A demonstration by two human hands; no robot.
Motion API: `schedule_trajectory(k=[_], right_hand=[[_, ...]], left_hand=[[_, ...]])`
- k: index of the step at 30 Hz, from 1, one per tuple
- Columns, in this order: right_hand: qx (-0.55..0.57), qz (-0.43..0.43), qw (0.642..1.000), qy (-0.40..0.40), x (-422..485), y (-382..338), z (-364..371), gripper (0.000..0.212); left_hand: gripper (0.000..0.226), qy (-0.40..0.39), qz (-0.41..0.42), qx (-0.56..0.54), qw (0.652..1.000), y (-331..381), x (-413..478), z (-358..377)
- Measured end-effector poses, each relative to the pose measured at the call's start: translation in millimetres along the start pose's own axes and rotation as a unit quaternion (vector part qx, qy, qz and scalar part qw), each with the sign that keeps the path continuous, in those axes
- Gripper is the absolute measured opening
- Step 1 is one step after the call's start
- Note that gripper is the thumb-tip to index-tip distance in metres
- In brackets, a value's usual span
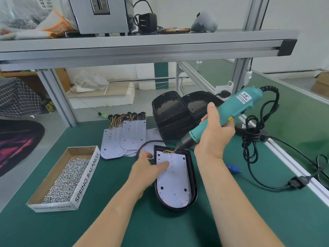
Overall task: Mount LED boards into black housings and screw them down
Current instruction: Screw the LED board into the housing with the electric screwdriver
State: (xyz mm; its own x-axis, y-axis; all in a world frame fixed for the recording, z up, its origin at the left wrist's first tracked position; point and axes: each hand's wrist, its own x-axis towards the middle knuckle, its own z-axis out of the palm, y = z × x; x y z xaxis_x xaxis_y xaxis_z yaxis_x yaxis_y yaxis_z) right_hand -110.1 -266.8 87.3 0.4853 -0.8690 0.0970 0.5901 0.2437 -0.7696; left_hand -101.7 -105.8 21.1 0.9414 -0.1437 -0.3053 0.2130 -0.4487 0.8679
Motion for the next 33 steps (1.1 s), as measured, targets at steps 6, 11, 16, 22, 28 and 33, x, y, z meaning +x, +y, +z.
schedule_trajectory(k=[6, 11, 16, 22, 28, 33], right_hand=[[-0.05, -0.022, 0.997, -0.044, -2.0, 19.2, 11.6, 0.02], [-0.082, -0.025, 0.994, -0.07, -8.1, 35.9, 21.8, 0.019], [-0.102, -0.039, 0.988, -0.105, -17.1, 49.6, 30.0, 0.023], [-0.136, -0.071, 0.981, -0.121, -18.0, 56.3, 31.5, 0.023], [-0.14, -0.082, 0.978, -0.129, -16.2, 57.1, 30.2, 0.024], [-0.154, -0.089, 0.974, -0.14, -18.8, 59.5, 30.2, 0.023]], left_hand=[[0.023, -0.019, -0.021, -0.14, 0.99, -3.8, 11.4, 17.2], [0.04, 0.004, -0.019, -0.157, 0.987, -7.6, 1.3, 21.7], [0.039, 0.009, -0.016, -0.151, 0.988, -6.8, 3.0, 22.4], [0.031, 0.008, -0.016, -0.162, 0.987, -7.5, 4.6, 22.1], [0.022, 0.004, -0.016, -0.168, 0.986, -10.2, 7.3, 22.1], [0.013, 0.008, -0.017, -0.156, 0.988, -16.2, 13.0, 23.3]])
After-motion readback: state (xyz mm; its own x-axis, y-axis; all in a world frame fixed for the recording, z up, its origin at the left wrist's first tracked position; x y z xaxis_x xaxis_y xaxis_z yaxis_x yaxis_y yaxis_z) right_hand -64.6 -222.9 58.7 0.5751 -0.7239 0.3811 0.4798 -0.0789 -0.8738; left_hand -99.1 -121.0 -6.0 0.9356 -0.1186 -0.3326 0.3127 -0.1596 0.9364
